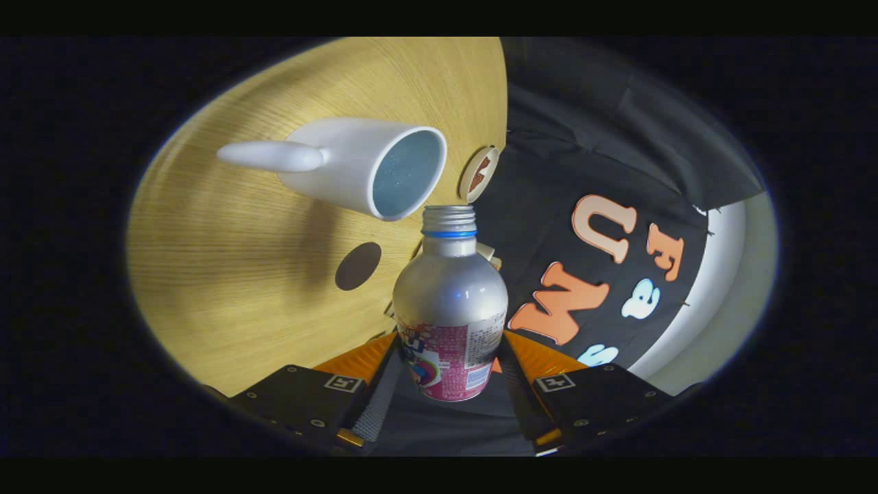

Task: Take the bottle from table, then pour the juice into the cup, finally place the bottle on the coaster

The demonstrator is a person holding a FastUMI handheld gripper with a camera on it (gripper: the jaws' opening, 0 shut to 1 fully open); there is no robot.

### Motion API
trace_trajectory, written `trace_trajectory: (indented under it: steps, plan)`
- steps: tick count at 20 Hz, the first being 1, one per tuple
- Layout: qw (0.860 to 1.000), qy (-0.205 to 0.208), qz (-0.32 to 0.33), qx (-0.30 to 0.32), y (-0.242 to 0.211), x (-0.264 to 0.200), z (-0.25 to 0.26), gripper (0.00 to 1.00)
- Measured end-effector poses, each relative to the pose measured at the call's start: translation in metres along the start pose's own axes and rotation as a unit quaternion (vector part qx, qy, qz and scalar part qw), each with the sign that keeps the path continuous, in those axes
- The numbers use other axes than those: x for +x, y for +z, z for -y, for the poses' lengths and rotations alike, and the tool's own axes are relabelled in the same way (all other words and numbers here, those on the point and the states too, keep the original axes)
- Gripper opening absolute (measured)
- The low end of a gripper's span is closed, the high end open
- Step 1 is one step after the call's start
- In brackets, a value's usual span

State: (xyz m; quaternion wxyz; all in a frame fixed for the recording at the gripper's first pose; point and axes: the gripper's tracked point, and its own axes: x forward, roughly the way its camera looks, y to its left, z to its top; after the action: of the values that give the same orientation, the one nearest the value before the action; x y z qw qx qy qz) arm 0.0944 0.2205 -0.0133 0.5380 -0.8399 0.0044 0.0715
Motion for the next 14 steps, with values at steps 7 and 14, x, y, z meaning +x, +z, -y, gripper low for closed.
trace_trajectory:
  steps: [7, 14]
  plan:
    - [0.978, 0.05, 0.013, 0.202, 0.0, -0.006, -0.025, 0.77]
    - [0.903, 0.085, 0.029, 0.42, 0.003, -0.022, -0.039, 0.77]
